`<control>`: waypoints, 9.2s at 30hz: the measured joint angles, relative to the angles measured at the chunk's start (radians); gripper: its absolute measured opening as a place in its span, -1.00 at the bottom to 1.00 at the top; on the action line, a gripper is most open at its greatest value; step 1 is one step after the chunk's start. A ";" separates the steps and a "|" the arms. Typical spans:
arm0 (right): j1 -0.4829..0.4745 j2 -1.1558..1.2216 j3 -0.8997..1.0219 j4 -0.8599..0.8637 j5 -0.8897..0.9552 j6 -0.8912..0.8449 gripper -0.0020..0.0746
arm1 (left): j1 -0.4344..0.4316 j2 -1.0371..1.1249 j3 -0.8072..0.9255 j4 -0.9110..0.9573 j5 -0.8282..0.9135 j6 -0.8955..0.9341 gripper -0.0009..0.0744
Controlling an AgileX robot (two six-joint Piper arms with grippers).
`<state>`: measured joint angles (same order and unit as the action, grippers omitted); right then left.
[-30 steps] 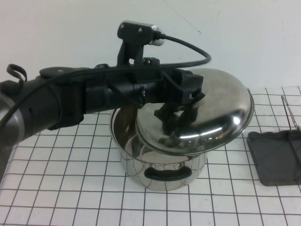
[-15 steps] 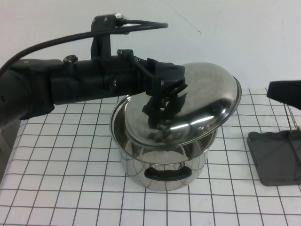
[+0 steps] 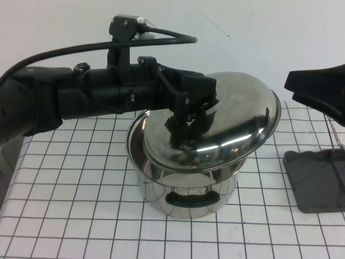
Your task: Put pot lid on rack
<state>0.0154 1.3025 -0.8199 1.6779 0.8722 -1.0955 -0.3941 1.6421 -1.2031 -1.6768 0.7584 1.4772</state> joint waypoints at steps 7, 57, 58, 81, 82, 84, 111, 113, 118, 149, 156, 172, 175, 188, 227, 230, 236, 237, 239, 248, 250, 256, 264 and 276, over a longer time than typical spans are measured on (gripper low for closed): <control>0.000 0.000 0.000 0.002 0.000 0.000 0.23 | 0.016 0.000 -0.060 0.005 -0.002 0.012 -0.12; 0.000 0.078 -0.064 0.021 0.159 0.058 -0.52 | -0.103 0.003 -0.107 -0.004 -0.006 0.092 -0.11; 0.000 0.078 -0.070 0.021 0.161 0.047 -0.52 | -0.103 0.005 -0.107 -0.004 0.000 0.087 -0.11; -0.002 0.078 -0.159 -0.018 0.197 -0.043 -0.68 | -0.109 0.003 -0.107 -0.017 -0.061 0.091 0.34; -0.002 0.078 -0.159 -0.018 0.197 -0.047 -0.68 | -0.106 0.003 -0.107 -0.017 -0.063 0.091 0.38; -0.002 0.078 -0.159 -0.018 0.197 -0.065 -0.68 | -0.091 0.003 -0.107 -0.016 -0.059 0.091 0.43; -0.228 -0.031 -0.378 -0.549 0.241 0.103 -0.68 | 0.139 -0.211 -0.107 0.561 -0.002 -0.220 -0.95; -0.228 -0.043 -0.407 -0.696 0.248 0.176 -0.68 | 0.139 -0.244 -0.107 0.688 -0.030 -0.309 -0.96; -0.228 -0.050 -0.414 -0.903 0.245 0.258 -0.68 | 0.141 -0.324 -0.107 0.929 0.004 -0.522 -0.97; -0.228 0.260 -0.412 -0.955 0.157 0.170 -0.68 | 0.141 -0.592 0.223 1.030 -0.006 -0.595 -0.98; -0.228 0.290 -0.412 -0.955 0.159 0.163 -0.68 | 0.141 -0.592 0.223 1.043 -0.006 -0.597 -0.98; -0.228 0.296 -0.412 -0.873 0.183 0.067 -0.13 | 0.141 -0.592 0.223 1.086 -0.006 -0.608 -0.98; -0.228 0.296 -0.412 -0.873 0.187 0.067 0.07 | 0.141 -0.592 0.223 1.100 -0.006 -0.617 -0.98; -0.228 0.296 -0.419 -0.955 0.216 0.124 0.16 | 0.141 -0.592 0.223 1.122 0.028 -0.621 -0.98; -0.228 0.218 -0.492 -1.311 0.339 0.417 0.10 | 0.141 -0.592 0.223 1.157 0.072 -0.633 -0.98; -0.228 0.180 -0.494 -1.338 0.345 0.439 0.10 | 0.141 -0.592 0.223 1.157 0.072 -0.633 -0.98; -0.228 0.075 -0.494 -1.354 0.353 0.453 0.09 | 0.141 -0.592 0.223 1.165 0.074 -0.633 -0.98; -0.228 0.051 -0.494 -1.354 0.353 0.455 0.09 | 0.141 -0.592 0.223 1.172 0.076 -0.633 -0.98; -0.228 0.004 -0.494 -1.354 0.353 0.455 0.09 | 0.141 -0.592 0.223 1.199 0.091 -0.636 -0.98; -0.228 -0.325 -0.412 -1.251 0.291 0.328 -0.06 | 0.141 -0.690 0.364 1.200 0.033 -0.708 -0.98; -0.228 -0.406 -0.353 -1.247 0.244 0.309 -0.28 | 0.141 -0.758 0.433 1.174 -0.006 -0.716 -0.98; -0.228 -0.608 -0.151 -1.181 0.037 0.277 -0.87 | 0.141 -1.070 0.623 1.134 -0.129 -0.803 -0.98; -0.228 -0.757 0.160 -0.421 -0.104 -0.291 -0.95 | 0.141 -1.443 0.767 1.193 -0.172 -0.993 -0.98; -0.161 -0.822 0.398 -0.010 -0.017 -0.741 -0.95 | 0.141 -1.549 0.854 1.380 -0.166 -1.154 -0.98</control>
<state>-0.1461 0.4804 -0.4222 1.6680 0.8553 -1.8368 -0.2535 0.0932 -0.3487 -0.2971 0.5924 0.3232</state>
